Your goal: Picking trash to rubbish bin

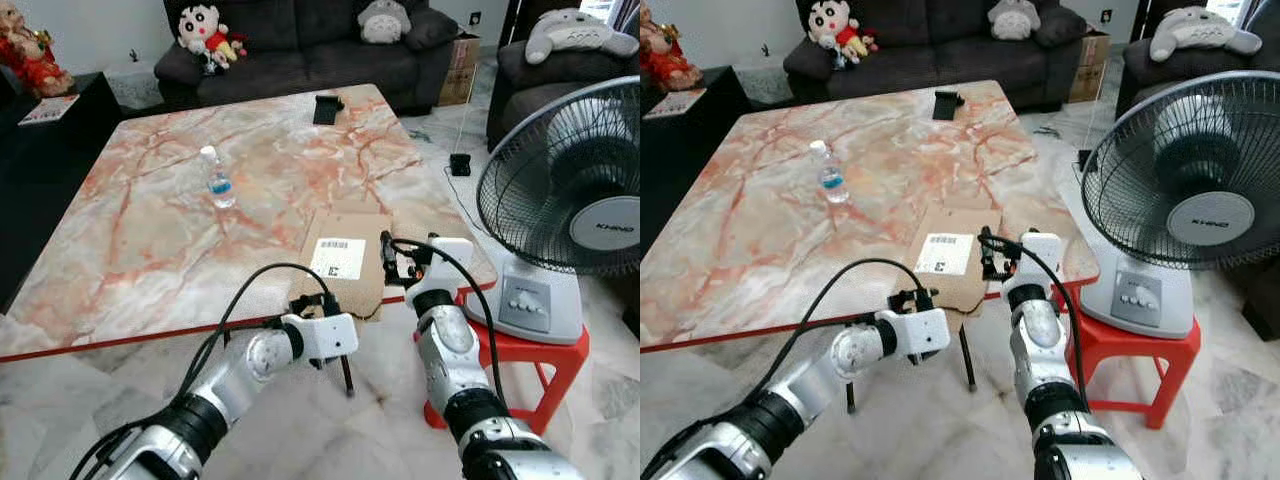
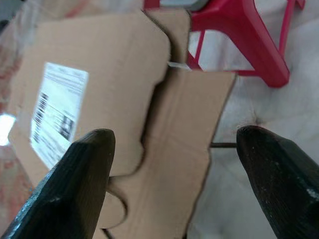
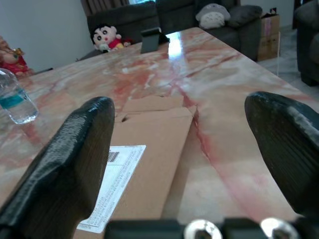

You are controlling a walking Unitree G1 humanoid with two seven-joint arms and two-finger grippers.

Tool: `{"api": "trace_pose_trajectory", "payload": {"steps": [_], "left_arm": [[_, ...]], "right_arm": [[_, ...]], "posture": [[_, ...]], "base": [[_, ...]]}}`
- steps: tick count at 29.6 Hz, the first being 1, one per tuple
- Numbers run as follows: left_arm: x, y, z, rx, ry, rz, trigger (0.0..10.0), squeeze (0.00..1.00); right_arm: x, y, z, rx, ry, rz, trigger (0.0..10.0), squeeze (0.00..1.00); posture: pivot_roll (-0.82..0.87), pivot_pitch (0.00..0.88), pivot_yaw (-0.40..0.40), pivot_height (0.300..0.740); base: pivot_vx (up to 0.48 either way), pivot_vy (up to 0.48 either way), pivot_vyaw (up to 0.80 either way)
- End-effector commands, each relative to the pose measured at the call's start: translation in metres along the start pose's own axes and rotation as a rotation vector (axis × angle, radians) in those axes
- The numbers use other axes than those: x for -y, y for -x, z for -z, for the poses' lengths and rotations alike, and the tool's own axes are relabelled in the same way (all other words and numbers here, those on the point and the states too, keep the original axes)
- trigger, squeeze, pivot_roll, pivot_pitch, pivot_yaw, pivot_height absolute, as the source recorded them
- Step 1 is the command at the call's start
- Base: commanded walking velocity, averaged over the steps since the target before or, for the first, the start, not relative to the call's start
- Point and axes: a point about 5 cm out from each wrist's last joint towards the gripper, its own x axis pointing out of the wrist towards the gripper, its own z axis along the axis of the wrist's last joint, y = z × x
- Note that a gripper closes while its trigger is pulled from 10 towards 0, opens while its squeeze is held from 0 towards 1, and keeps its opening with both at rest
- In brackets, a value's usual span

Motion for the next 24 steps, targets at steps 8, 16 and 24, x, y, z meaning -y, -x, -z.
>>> {"api": "trace_pose_trajectory", "payload": {"steps": [8, 16, 24], "left_arm": [[0.002, -0.011, 0.003, -0.034, -0.064, -0.009, 10.0, 0.0], [0.006, -0.02, 0.002, -0.057, -0.06, -0.041, 10.0, 0.0], [0.004, -0.024, -0.001, -0.047, -0.035, -0.075, 0.0, 0.0]], "right_arm": [[-0.007, -0.003, -0.002, 0.01, -0.007, -0.02, 10.0, 0.0], [-0.007, -0.002, -0.002, 0.009, -0.006, -0.021, 10.0, 0.0], [-0.007, -0.002, -0.001, 0.01, -0.005, -0.02, 10.0, 0.0]], "posture": [[0.05, 0.021, 0.087, 0.74], [0.05, 0.021, 0.088, 0.74], [0.04, 0.02, 0.088, 0.74]], "base": [[0.0, 0.0, 0.0], [0.0, 0.0, 0.0], [0.0, 0.0, 0.0]]}}
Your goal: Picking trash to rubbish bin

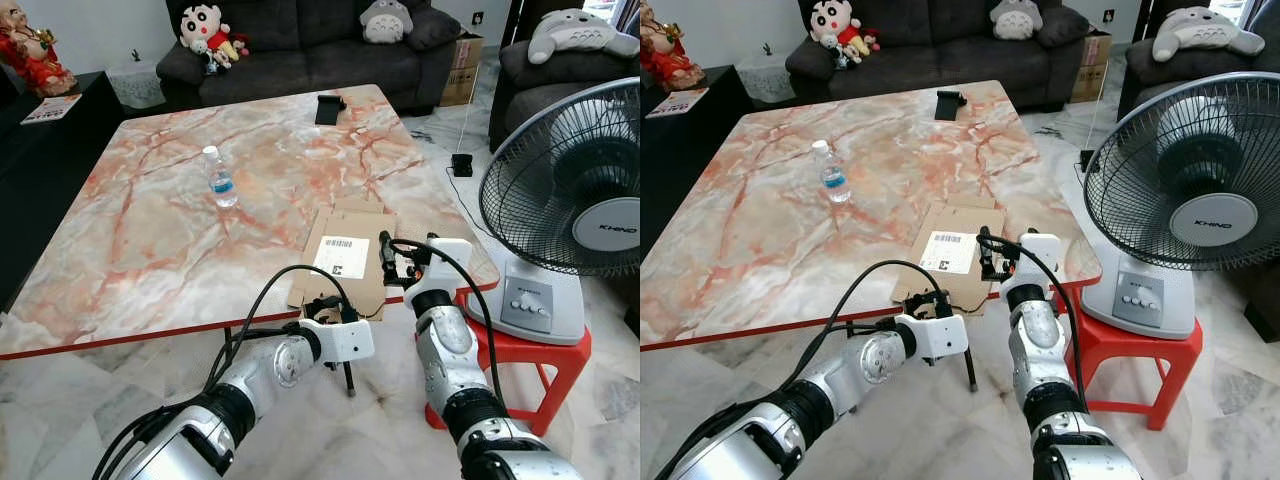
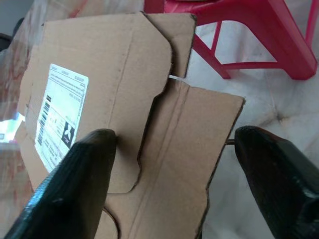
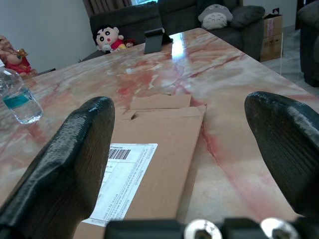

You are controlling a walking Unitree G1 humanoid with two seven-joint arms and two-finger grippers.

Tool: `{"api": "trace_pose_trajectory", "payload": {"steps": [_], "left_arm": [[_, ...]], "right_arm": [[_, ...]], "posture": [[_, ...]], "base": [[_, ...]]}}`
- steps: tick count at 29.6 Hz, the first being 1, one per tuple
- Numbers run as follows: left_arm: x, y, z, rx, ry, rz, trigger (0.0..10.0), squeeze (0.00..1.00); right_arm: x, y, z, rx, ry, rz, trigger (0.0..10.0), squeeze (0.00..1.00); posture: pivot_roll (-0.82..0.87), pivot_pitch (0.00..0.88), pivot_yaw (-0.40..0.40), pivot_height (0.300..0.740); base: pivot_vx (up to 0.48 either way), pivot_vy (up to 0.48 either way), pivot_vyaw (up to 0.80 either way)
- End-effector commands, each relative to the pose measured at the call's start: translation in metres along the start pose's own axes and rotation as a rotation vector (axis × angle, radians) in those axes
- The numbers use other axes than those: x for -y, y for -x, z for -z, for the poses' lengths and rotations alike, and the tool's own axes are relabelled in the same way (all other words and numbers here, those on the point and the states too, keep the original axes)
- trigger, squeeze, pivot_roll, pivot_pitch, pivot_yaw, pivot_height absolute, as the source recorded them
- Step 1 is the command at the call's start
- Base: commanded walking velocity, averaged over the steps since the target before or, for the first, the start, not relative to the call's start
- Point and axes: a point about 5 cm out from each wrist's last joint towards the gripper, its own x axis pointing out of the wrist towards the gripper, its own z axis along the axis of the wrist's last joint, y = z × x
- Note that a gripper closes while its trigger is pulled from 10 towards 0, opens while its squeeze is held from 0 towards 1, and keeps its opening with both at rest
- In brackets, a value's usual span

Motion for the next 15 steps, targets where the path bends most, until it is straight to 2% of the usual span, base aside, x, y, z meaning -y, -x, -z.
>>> {"api": "trace_pose_trajectory", "payload": {"steps": [1, 11, 15], "left_arm": [[-0.004, 0.0, 0.004, -0.017, 0.013, -0.017, 0.0, 0.0], [-0.012, -0.001, -0.002, 0.019, 0.046, -0.052, 0.0, 0.0], [-0.017, 0.001, -0.01, 0.082, 0.101, -0.068, 0.0, 0.0]], "right_arm": [[-0.005, -0.002, -0.002, 0.006, -0.002, -0.018, 10.0, 0.0], [-0.005, -0.003, -0.002, 0.006, -0.001, -0.019, 10.0, 0.0], [-0.005, -0.003, -0.003, 0.007, 0.0, -0.019, 10.0, 0.0]], "posture": [[0.04, 0.02, 0.088, 0.74], [0.05, 0.018, 0.086, 0.74], [0.05, 0.016, 0.087, 0.74]], "base": [[0.0, 0.0, 0.0], [0.0, 0.0, 0.0], [0.0, 0.0, 0.0]]}}
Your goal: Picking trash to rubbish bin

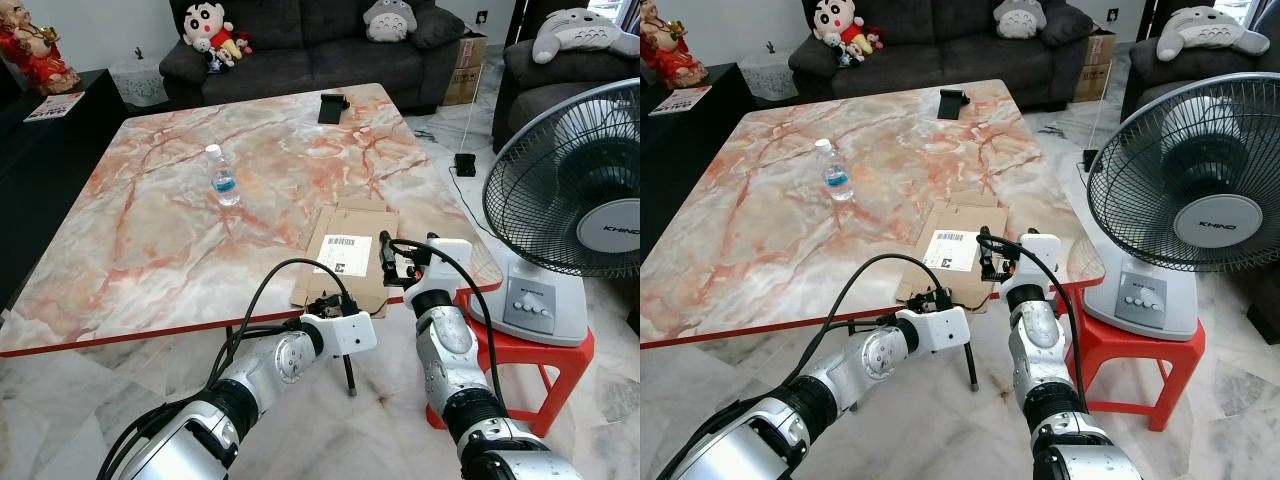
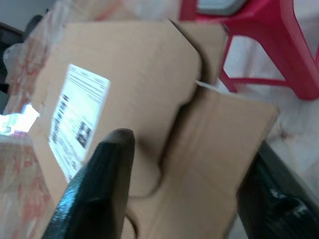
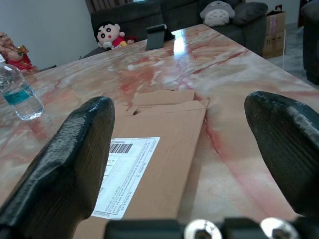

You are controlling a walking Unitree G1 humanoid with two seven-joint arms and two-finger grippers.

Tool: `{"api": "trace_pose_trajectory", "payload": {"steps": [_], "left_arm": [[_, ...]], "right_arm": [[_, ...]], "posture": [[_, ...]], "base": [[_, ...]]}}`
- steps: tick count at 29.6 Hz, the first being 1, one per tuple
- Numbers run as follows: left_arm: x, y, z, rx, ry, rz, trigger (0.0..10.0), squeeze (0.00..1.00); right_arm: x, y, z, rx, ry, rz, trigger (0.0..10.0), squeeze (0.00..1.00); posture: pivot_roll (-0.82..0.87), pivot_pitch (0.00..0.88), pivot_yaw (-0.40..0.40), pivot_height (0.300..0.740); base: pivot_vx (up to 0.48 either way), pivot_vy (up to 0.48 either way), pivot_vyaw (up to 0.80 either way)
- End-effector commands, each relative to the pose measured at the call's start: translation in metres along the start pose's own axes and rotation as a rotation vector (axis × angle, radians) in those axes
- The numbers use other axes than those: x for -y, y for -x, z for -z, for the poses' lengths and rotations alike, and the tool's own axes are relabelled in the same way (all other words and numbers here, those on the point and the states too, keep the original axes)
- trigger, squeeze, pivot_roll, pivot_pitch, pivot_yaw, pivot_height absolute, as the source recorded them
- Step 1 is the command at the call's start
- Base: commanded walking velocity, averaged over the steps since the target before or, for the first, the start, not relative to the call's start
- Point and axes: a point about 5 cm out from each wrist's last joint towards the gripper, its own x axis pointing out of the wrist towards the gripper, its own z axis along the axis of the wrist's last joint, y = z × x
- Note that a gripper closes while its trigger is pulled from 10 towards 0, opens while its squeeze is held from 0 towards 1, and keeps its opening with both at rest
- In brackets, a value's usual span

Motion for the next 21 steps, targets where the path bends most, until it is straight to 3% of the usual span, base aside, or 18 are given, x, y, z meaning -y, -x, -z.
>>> {"api": "trace_pose_trajectory", "payload": {"steps": [1, 7, 12, 21], "left_arm": [[-0.007, 0.002, -0.005, 0.044, 0.036, -0.017, 0.0, 0.0], [-0.016, 0.006, -0.005, 0.073, 0.172, -0.076, 0.0, 0.0], [-0.02, 0.01, 0.001, 0.051, 0.188, -0.111, 0.0, 0.0], [-0.052, 0.021, 0.012, 0.018, 0.272, -0.359, 0.0, 0.0]], "right_arm": [[-0.005, -0.004, -0.004, 0.013, 0.0, -0.019, 10.0, 0.0], [-0.005, -0.004, -0.004, 0.011, 0.001, -0.021, 10.0, 0.0], [-0.005, -0.004, -0.004, 0.012, 0.002, -0.023, 10.0, 0.0], [-0.004, -0.005, -0.006, 0.017, 0.006, -0.02, 10.0, 0.0]], "posture": [[0.05, 0.016, 0.085, 0.74], [0.05, 0.015, 0.083, 0.74], [0.05, 0.013, 0.081, 0.74], [0.05, 0.007, 0.076, 0.74]], "base": [[0.0, 0.0, 0.0], [0.0, 0.0, 0.0], [0.0, 0.0, 0.0], [0.0, 0.0, 0.0]]}}
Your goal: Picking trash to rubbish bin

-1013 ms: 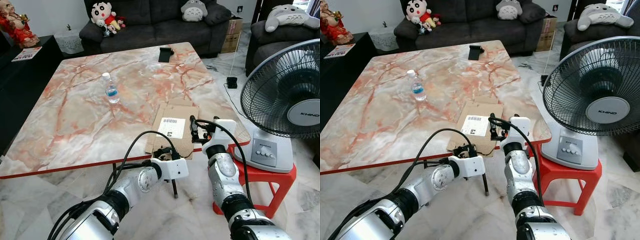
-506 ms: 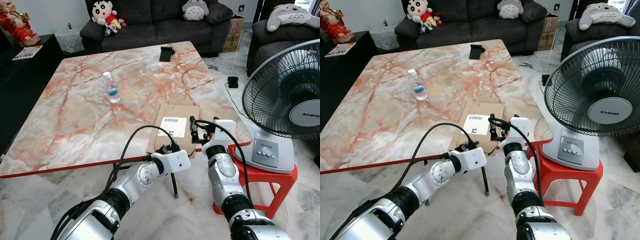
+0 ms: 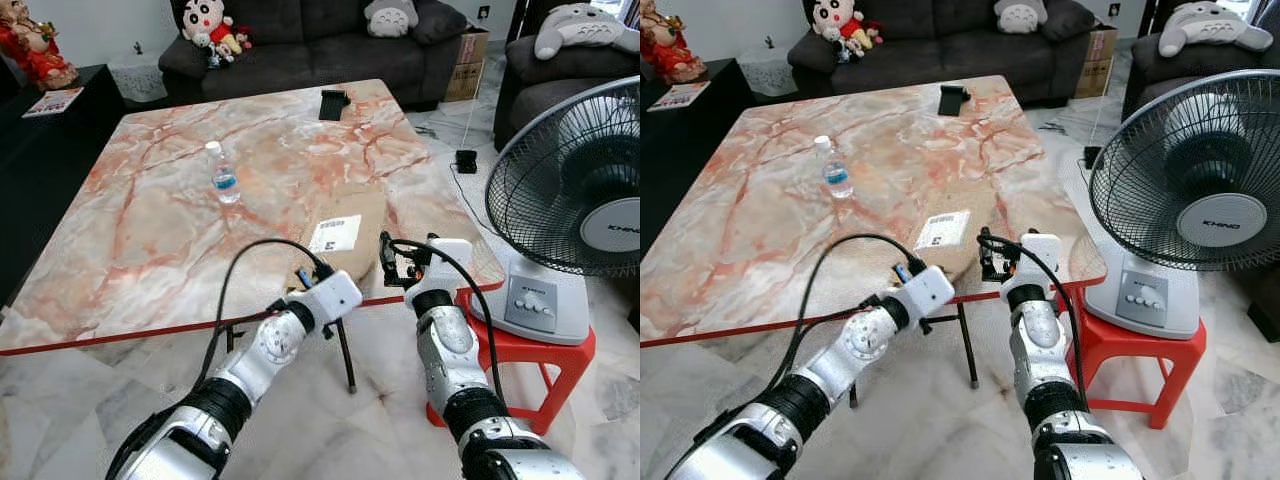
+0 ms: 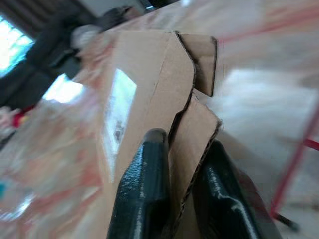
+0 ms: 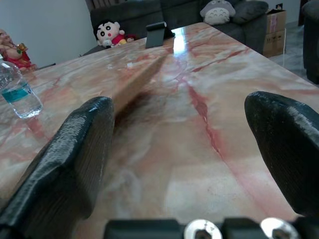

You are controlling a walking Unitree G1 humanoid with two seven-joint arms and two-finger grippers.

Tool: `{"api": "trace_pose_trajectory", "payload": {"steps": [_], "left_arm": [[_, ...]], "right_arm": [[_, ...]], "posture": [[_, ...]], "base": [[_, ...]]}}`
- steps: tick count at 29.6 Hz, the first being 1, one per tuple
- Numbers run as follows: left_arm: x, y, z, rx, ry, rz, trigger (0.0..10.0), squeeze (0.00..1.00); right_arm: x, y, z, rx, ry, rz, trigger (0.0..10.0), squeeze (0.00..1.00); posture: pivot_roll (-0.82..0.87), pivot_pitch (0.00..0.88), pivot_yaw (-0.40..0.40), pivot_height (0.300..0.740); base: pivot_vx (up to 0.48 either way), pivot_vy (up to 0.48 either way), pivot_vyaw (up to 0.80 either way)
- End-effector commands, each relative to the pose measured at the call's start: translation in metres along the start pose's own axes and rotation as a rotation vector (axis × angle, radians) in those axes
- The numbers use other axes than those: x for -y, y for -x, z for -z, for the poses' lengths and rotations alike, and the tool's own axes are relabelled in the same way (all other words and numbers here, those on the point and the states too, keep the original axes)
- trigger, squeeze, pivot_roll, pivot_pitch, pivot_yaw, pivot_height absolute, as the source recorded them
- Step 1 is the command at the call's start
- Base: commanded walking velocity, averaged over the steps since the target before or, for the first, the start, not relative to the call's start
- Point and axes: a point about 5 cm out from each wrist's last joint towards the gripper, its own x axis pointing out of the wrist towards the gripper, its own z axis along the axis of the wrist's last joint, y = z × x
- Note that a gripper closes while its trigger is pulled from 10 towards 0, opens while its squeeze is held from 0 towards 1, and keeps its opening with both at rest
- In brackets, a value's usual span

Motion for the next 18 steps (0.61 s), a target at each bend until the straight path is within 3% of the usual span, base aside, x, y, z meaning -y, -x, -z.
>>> {"api": "trace_pose_trajectory", "payload": {"steps": [1, 10, 18], "left_arm": [[-0.012, 0.002, 0.005, -0.026, 0.011, -0.066, 0.0, 0.0], [-0.032, 0.01, 0.01, -0.022, 0.028, -0.227, 0.0, 0.0], [-0.043, 0.012, -0.007, 0.109, 0.086, -0.321, 0.0, 0.0]], "right_arm": [[-0.005, -0.005, -0.005, 0.017, 0.001, -0.018, 10.0, 0.0], [-0.003, -0.007, -0.009, 0.032, 0.001, -0.009, 10.0, 0.0], [-0.003, -0.007, -0.011, 0.039, 0.005, -0.005, 10.0, 0.0]], "posture": [[0.05, 0.006, 0.075, 0.74], [0.05, 0.0, 0.073, 0.74], [0.05, 0.0, 0.072, 0.74]], "base": [[0.0, 0.0, 0.0], [0.0, 0.0, 0.0], [0.0, 0.0, 0.0]]}}
